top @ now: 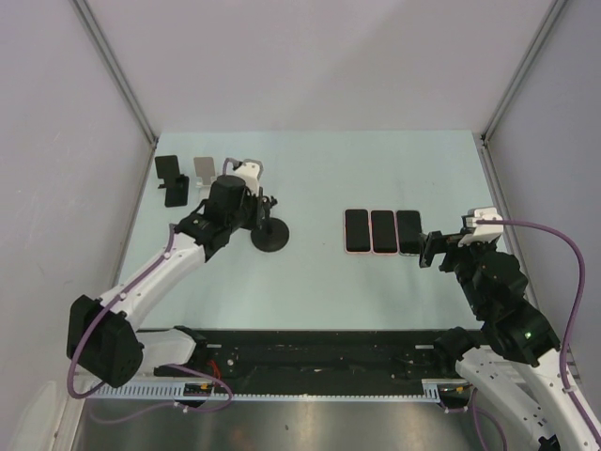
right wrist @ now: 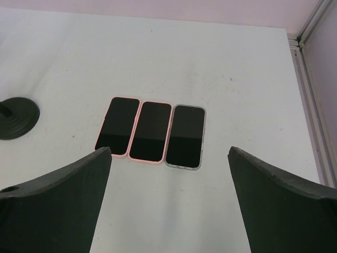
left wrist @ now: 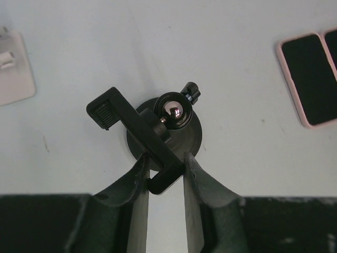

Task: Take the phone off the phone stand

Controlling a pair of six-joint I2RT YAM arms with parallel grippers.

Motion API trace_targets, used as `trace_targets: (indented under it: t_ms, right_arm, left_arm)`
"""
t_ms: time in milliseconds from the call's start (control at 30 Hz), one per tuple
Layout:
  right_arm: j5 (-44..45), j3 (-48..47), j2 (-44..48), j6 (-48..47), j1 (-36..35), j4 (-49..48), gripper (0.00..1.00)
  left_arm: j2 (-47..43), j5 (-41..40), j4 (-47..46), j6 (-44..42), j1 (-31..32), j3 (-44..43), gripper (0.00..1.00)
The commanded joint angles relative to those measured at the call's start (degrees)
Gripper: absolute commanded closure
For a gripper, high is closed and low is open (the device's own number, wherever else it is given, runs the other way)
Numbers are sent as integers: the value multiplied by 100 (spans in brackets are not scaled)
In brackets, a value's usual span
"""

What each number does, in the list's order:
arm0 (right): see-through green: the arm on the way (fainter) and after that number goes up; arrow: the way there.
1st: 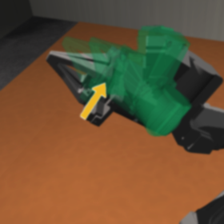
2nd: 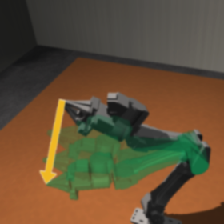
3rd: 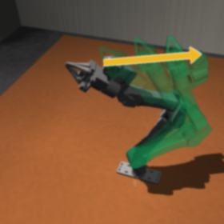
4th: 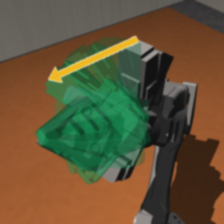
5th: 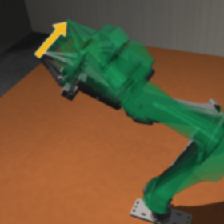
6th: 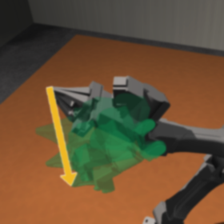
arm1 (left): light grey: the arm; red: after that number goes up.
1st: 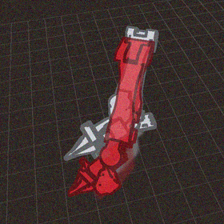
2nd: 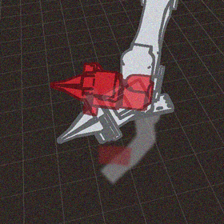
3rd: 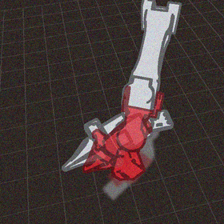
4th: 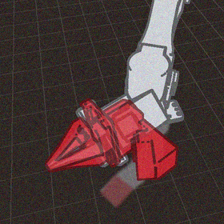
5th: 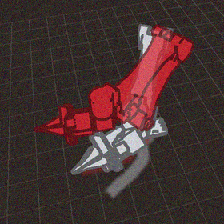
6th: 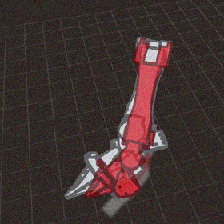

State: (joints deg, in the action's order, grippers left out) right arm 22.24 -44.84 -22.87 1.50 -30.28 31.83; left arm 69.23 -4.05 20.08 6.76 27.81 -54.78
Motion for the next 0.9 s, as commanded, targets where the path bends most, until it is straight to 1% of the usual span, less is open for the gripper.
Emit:
trace_targets:
  t_ms: [0,67,167,333,367,533,767,867]
  right_arm:
    - [88,28,99,44,-4,-213,2]
    - [61,28,99,52,-4,-213,2]
    - [70,45,116,53,-4,-213,2]
    - [61,72,116,70,-21,-222,2]
    - [61,81,116,87,-13,-213,2]
    - [96,98,90,79,-13,-230,2]
    - [114,107,29,79,-21,-222,3]
    - [123,116,29,79,-13,-230,3]
  left_arm:
    - [371,-1141,-1242,632,-267,-392,100]
    - [703,-1203,-1479,835,-460,-567,100]
    - [1178,-1527,-1761,941,-610,-892,100]
    - [1970,-2501,-1893,958,-759,-1517,100]
    - [2180,-2573,-1893,958,-795,-1700,100]
    - [2726,-2574,-1893,941,-1041,-2132,100]
    - [3096,-2705,-1893,695,-1164,-2563,100]
    - [3272,-2619,-1885,554,-1225,-2739,100]
